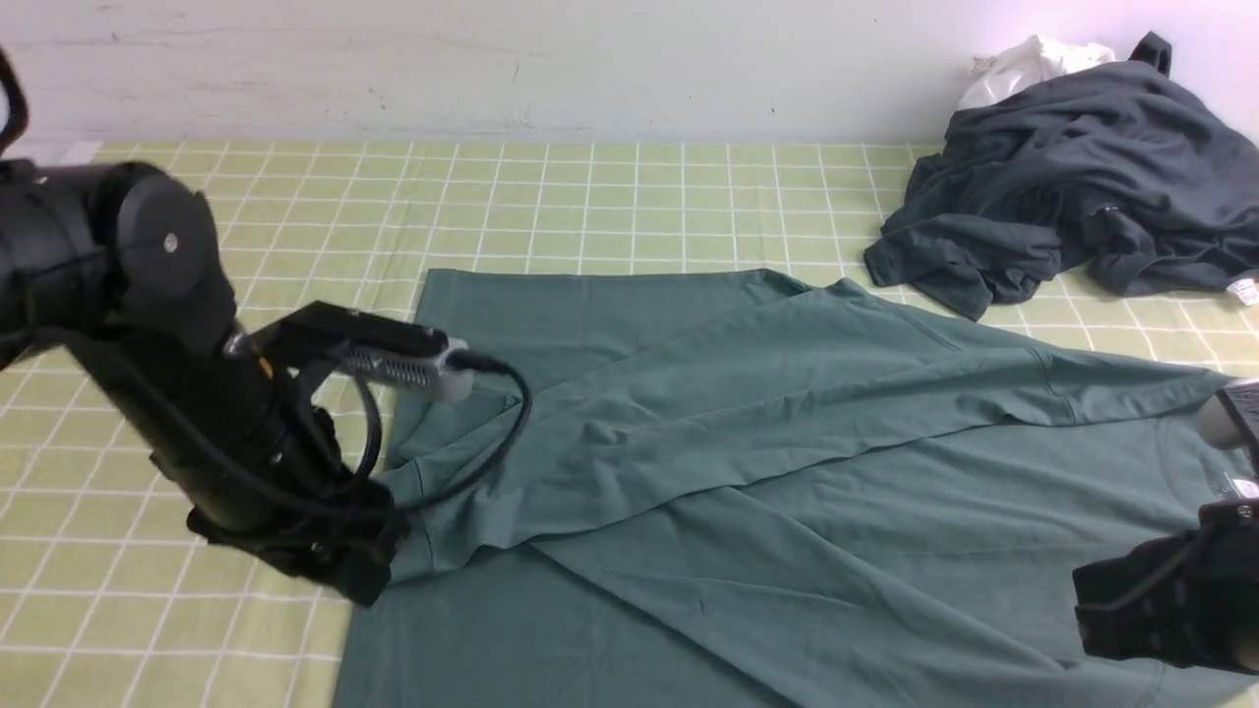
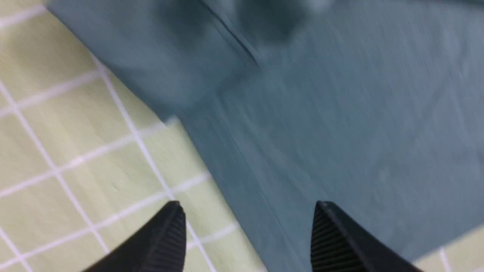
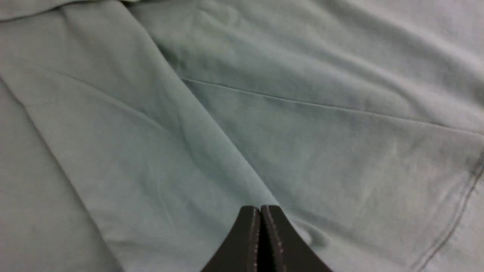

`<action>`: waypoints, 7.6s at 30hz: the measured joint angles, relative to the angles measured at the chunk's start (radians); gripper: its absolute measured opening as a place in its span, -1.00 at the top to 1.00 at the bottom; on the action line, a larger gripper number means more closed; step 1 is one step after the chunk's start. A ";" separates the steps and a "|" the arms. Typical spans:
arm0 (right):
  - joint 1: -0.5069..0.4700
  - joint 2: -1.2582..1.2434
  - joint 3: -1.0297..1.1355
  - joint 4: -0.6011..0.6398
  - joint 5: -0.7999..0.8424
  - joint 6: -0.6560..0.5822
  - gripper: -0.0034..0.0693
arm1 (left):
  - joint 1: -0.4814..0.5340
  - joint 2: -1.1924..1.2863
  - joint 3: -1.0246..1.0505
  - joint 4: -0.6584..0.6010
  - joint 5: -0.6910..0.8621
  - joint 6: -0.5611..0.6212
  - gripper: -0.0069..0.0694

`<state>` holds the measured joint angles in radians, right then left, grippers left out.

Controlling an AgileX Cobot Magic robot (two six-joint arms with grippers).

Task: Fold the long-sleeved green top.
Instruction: Use both arms simultaneously to clamp the lower edge of the clothing fabric, then use both arms to drag the lower edge of the fabric forward and fold it over the upper edge, then use the right arm to clamp the right edge of the fabric

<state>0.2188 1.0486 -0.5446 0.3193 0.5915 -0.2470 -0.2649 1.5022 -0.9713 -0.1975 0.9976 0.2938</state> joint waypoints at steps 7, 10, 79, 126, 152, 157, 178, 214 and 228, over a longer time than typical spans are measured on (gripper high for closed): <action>0.000 0.000 0.000 0.142 0.000 -0.132 0.95 | -0.202 -0.117 0.219 0.015 -0.128 0.281 -0.27; 0.000 0.000 0.000 0.186 0.000 -0.173 0.95 | -0.257 -0.114 0.279 0.047 -0.159 0.320 -0.27; -0.007 0.181 -0.102 -0.614 0.279 -0.797 0.36 | -0.276 -0.167 0.241 0.256 -0.116 0.088 0.77; -0.116 0.397 -0.107 -0.772 0.046 -0.452 0.92 | -0.276 -0.167 0.188 0.231 -0.109 0.014 0.77; -0.117 0.479 -0.481 -0.801 -0.089 -0.180 0.92 | 0.053 0.070 -0.336 0.198 -0.216 -0.137 0.77; -0.117 0.656 -0.627 -0.807 -0.103 -0.180 0.92 | 0.090 0.222 -0.454 0.198 -0.215 -0.137 0.77; -0.133 1.196 -1.255 -0.698 0.084 0.121 0.56 | 0.206 0.738 -0.852 0.198 -0.321 -0.224 0.27; -0.116 1.279 -1.530 -0.029 0.009 -0.266 0.80 | 0.084 0.700 -0.943 -0.082 0.208 0.052 0.63; -0.412 0.930 -1.401 -0.252 0.619 -0.030 0.76 | 0.084 0.201 -0.601 -0.079 0.216 0.109 0.64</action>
<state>-0.1929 1.9781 -1.9456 0.0669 1.2106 -0.2769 -0.1812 1.7034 -1.5721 -0.2763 1.2133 0.4033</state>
